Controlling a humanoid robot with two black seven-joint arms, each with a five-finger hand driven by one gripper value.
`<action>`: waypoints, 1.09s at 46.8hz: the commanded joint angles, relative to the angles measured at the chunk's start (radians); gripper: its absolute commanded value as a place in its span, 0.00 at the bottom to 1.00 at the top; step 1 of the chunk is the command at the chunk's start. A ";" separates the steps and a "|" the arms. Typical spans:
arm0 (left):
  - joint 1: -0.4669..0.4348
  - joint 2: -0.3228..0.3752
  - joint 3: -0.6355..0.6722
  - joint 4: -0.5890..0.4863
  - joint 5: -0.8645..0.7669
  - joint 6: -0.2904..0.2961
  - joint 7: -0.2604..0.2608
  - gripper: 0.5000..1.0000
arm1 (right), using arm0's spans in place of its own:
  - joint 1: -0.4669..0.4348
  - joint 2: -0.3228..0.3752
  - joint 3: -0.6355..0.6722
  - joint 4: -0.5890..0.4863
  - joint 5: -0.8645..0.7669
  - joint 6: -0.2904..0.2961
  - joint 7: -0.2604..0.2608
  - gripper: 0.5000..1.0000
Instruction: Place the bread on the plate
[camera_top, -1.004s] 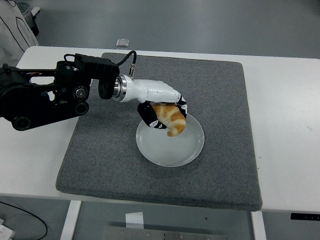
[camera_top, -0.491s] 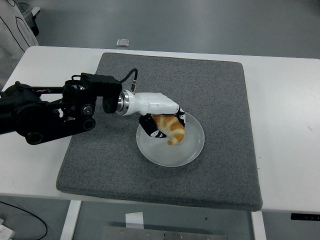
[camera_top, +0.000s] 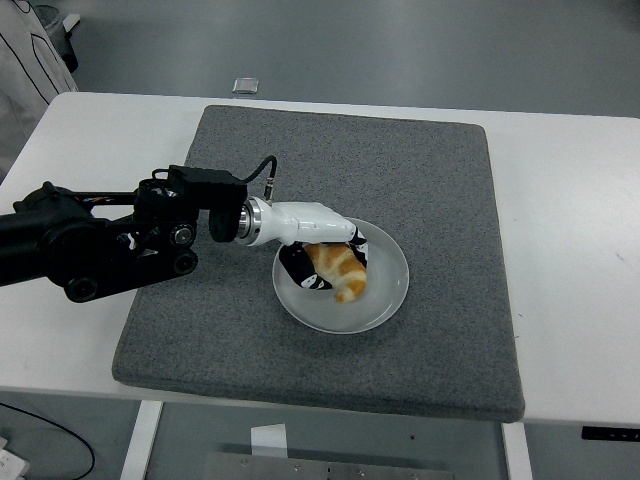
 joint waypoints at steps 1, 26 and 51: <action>0.000 0.000 -0.001 0.003 0.000 0.001 0.000 0.00 | 0.000 0.000 0.000 0.000 0.001 0.000 0.000 0.86; 0.009 0.000 -0.002 0.009 -0.003 0.001 -0.002 0.00 | 0.000 0.000 0.000 0.000 0.001 0.000 0.000 0.86; 0.009 0.001 -0.004 0.009 -0.019 0.001 -0.002 0.54 | 0.000 0.000 0.000 0.000 -0.001 0.000 0.000 0.86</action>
